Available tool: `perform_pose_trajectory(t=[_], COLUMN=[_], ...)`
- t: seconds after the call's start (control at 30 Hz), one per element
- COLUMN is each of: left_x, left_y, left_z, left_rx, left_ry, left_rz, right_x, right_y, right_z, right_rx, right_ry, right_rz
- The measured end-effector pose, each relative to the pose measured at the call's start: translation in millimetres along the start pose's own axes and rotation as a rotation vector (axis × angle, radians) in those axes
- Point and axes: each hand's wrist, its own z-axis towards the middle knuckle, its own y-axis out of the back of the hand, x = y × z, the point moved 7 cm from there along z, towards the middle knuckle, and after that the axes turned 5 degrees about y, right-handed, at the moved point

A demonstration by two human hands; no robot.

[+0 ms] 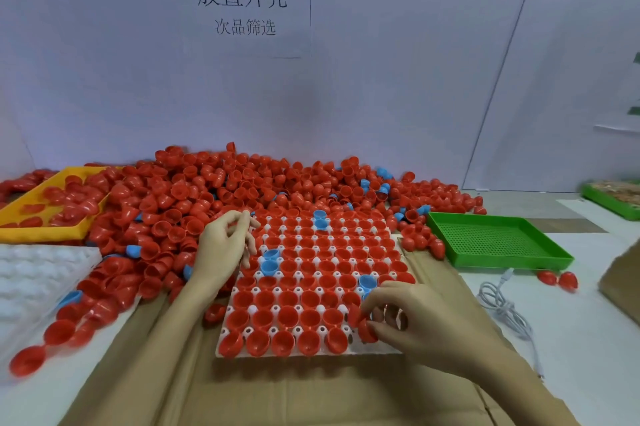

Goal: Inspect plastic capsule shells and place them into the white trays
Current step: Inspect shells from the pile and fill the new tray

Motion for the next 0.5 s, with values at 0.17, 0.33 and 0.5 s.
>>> perform_pose_trajectory(t=[0.17,0.33,0.5], left_x=[-1,1,-1], left_y=[2,2,1], left_z=[1,4,4], left_rx=[-0.002,-0.010,0.000], left_ry=[-0.027,-0.030,-0.037], left_rz=[0.021,0.037,0.054], right_x=[4,5,2], right_y=[3,-2,-9], right_z=[6,11,18], right_rx=[0.004,0.039,0.092], right_ry=[0.009,0.022,0.030], right_rz=[0.022,0.001,0.008])
